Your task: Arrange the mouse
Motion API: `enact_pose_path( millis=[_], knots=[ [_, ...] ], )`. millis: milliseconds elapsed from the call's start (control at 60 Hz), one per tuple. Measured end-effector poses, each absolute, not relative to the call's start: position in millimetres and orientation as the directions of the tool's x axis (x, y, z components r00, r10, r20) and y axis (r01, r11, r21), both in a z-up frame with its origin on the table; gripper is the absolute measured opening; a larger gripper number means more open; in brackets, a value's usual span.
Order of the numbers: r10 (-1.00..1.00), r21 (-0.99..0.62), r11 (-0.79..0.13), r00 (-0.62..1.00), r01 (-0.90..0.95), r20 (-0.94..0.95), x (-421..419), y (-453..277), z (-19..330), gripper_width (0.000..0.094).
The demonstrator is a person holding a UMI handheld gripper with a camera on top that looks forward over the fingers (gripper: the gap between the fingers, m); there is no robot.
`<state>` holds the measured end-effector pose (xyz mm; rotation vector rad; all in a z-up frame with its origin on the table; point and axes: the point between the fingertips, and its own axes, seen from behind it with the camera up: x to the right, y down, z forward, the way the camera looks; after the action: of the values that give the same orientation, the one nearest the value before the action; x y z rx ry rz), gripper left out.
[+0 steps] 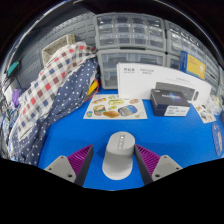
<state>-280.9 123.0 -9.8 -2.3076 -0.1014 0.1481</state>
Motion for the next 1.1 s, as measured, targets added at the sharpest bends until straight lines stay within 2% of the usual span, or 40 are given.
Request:
enact_pose_path(
  millis=[67, 167, 200, 283, 433, 550, 700, 750, 833, 983, 1100],
  knots=[
    [0.126, -0.734, -0.678, 0.99, 0.042, -0.06, -282, 133, -11, 0.0833],
    [0.117, -0.719, -0.691, 0.993, 0.068, -0.018, -278, 139, -14, 0.0772],
    [0.104, -0.717, -0.694, 0.995, 0.071, -0.003, -274, 140, -15, 0.0672],
    [0.089, -0.715, -0.697, 0.996, 0.059, -0.005, -268, 141, -15, 0.0541],
    [0.12, -0.683, -0.727, 0.992, 0.069, -0.027, -267, 137, -17, 0.0484],
    [0.148, -0.645, -0.759, 0.988, 0.086, -0.043, -267, 135, -18, 0.0369],
    [0.207, -0.613, -0.78, 0.977, 0.128, -0.058, -258, 132, -9, 0.0353],
    [0.247, -0.64, -0.752, 0.968, 0.158, -0.051, -248, 134, 13, 0.0354],
    [0.28, -0.714, -0.68, 0.959, 0.164, -0.047, -216, 138, 72, 0.0351],
    [0.241, -0.824, -0.542, 0.97, 0.168, 0.039, -97, 141, 180, 0.0354],
    [0.172, -0.867, -0.461, 0.977, 0.192, 0.124, 12, 139, 237, 0.0354]
  ],
)
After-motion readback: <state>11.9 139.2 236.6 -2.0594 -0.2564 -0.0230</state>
